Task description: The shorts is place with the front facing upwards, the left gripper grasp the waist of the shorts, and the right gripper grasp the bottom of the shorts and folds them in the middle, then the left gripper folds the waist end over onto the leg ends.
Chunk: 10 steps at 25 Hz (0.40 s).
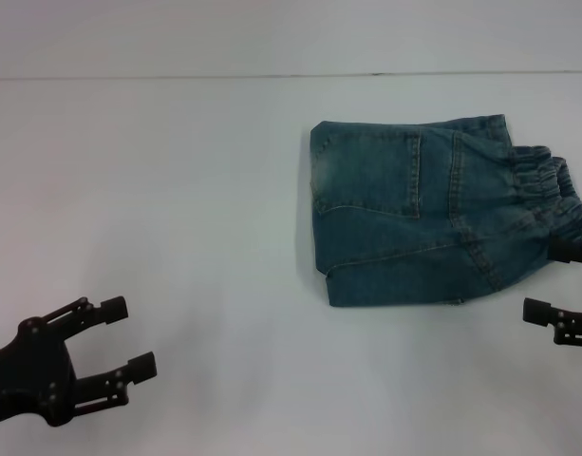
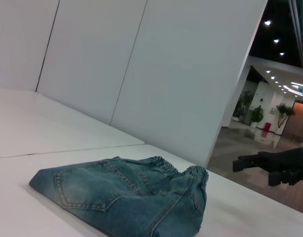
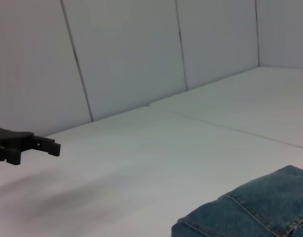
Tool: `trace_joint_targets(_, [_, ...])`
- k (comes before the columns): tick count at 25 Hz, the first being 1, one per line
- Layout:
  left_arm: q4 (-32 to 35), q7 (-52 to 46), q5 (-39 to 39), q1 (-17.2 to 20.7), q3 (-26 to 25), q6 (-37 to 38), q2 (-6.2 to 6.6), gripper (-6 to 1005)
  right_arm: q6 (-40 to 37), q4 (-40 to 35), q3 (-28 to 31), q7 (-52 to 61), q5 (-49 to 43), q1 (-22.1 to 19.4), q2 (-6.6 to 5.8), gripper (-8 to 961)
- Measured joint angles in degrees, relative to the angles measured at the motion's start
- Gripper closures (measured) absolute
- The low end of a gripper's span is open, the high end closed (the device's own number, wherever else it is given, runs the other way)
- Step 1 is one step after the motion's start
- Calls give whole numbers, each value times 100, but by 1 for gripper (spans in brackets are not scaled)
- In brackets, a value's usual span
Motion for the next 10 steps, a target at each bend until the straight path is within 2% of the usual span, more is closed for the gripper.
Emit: trace_joint_targets(10, [-1, -71, 166, -51, -155, 122, 72, 110, -89, -11, 55, -98, -32, -9, -2, 2])
